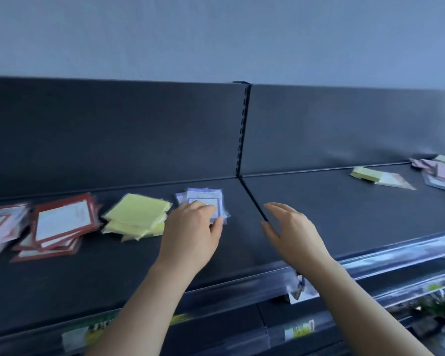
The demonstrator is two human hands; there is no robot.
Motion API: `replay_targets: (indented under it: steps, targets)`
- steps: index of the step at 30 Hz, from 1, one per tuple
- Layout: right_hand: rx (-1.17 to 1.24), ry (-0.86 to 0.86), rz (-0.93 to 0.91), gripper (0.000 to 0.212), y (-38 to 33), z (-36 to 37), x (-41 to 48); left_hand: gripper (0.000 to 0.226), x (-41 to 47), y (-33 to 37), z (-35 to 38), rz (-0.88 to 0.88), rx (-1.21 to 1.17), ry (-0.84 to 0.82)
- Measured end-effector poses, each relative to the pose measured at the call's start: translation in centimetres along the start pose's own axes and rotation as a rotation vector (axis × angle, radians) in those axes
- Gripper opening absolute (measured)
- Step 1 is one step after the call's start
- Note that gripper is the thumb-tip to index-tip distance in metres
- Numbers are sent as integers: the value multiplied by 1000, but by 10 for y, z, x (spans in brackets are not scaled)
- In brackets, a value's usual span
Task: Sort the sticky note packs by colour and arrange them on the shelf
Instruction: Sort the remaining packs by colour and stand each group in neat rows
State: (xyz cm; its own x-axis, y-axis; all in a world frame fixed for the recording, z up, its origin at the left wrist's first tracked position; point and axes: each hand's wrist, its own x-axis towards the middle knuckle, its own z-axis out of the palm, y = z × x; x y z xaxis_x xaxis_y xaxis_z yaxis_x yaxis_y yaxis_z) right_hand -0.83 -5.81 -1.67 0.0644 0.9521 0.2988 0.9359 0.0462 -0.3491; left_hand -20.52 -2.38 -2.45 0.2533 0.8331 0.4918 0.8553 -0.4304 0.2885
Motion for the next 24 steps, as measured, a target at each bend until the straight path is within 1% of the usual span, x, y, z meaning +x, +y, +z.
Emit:
replay_targets:
  steps: [3, 4, 12, 15, 19, 21, 24]
  targets:
    - [-16, 3, 41, 43, 37, -7, 10, 29, 20, 26, 19, 16, -29, -36]
    - [-20, 6, 51, 43, 48, -9, 14, 28, 27, 35, 25, 21, -38, -48]
    - [-40, 66, 132, 42, 126, -31, 50, 34, 96, 91, 79, 108, -62, -117]
    - [-8, 98, 191, 41, 160, -40, 61, 35, 118, 114, 97, 134, -53, -153]
    - [8, 99, 253, 43, 217, -49, 77, 35, 141, 150, 127, 150, -26, -211]
    - [12, 100, 278, 44, 252, -54, 89, 36, 151, 169, 144, 145, -10, -243]
    - [21, 73, 312, 42, 308, -62, 110, 36, 166, 194, 168, 88, 8, -290]
